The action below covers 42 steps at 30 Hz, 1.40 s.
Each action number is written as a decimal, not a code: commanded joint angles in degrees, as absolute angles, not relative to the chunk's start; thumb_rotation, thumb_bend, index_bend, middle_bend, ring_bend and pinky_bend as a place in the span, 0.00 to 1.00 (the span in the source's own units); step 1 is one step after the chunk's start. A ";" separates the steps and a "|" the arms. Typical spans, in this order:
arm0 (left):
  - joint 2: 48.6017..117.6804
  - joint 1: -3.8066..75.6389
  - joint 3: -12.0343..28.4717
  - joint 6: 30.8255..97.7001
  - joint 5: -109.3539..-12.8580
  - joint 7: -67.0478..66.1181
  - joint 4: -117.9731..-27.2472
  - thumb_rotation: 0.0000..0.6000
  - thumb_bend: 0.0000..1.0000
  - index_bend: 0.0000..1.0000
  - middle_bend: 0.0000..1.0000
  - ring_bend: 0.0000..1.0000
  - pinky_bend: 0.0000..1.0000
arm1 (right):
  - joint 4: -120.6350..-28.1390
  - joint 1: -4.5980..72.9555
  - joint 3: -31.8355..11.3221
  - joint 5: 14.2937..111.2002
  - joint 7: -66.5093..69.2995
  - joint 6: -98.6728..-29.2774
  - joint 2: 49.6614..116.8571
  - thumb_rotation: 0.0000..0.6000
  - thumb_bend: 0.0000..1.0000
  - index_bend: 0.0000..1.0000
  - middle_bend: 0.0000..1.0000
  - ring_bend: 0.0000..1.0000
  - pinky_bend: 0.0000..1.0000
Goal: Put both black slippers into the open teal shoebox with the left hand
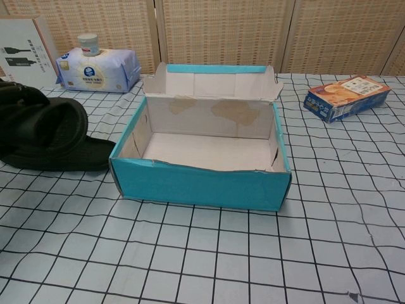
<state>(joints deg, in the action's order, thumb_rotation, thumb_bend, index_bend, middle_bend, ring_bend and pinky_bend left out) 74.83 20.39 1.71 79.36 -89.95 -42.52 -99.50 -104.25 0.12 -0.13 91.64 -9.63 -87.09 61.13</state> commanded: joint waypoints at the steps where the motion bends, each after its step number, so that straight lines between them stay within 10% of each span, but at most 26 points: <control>1: 75.95 22.57 3.48 76.72 -89.42 -44.20 -102.18 1.00 0.58 0.69 0.81 0.72 0.68 | -104.20 0.34 0.06 91.81 -9.77 -86.65 61.26 0.88 0.15 0.00 0.00 0.00 0.00; 28: 103.67 54.31 23.86 63.86 -47.66 -77.67 -100.54 1.00 0.58 0.68 0.80 0.72 0.68 | -103.58 2.24 0.06 90.08 -5.24 -83.11 59.89 0.88 0.15 0.00 0.00 0.00 0.00; 42: 105.10 64.05 26.02 62.07 -32.21 -74.10 -92.09 1.00 0.57 0.65 0.80 0.72 0.68 | -103.21 3.10 0.27 89.59 -3.73 -81.59 59.48 0.88 0.15 0.00 0.00 0.00 0.00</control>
